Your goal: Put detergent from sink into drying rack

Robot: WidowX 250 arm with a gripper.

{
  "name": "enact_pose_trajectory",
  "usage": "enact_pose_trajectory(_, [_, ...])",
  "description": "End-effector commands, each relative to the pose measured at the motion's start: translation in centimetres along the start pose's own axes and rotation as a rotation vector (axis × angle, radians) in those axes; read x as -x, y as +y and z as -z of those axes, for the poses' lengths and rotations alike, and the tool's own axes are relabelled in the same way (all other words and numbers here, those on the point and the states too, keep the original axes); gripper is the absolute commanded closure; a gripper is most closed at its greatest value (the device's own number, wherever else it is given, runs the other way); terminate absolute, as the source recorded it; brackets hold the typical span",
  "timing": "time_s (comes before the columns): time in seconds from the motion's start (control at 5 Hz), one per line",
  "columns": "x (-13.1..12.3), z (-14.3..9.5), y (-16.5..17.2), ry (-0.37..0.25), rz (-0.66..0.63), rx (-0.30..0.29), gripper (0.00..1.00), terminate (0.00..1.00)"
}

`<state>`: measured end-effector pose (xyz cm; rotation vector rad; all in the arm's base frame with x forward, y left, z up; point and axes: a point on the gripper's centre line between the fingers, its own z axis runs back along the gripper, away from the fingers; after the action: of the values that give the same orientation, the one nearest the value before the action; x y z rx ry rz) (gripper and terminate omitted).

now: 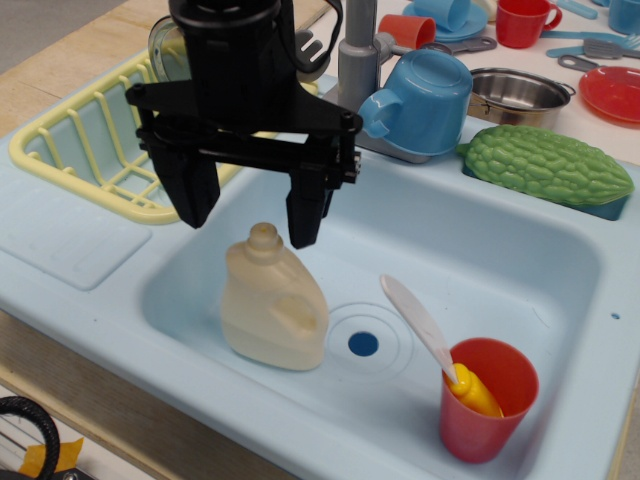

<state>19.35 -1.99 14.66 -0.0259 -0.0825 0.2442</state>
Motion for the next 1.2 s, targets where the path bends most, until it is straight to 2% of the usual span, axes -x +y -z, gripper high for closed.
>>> enact_pose_trajectory(0.0, [0.0,0.0,0.0,0.0,0.0,0.0,0.0,0.0])
enact_pose_trajectory(0.2, [-0.1,-1.2,-0.6,-0.021,0.251,0.011,0.0,0.0])
enact_pose_trajectory(0.4, [0.1,-2.3,-1.5,-0.06,0.483,-0.01,0.0,0.0])
enact_pose_trajectory(0.6, [0.7,-1.9,-1.6,-0.119,0.726,0.086,0.0,0.0])
enact_pose_trajectory(0.8, [1.1,-0.7,-0.8,-0.206,0.86,0.123,0.0,0.0])
enact_pose_trajectory(1.0, [0.9,0.6,-0.1,-0.252,0.906,0.137,0.0,0.0])
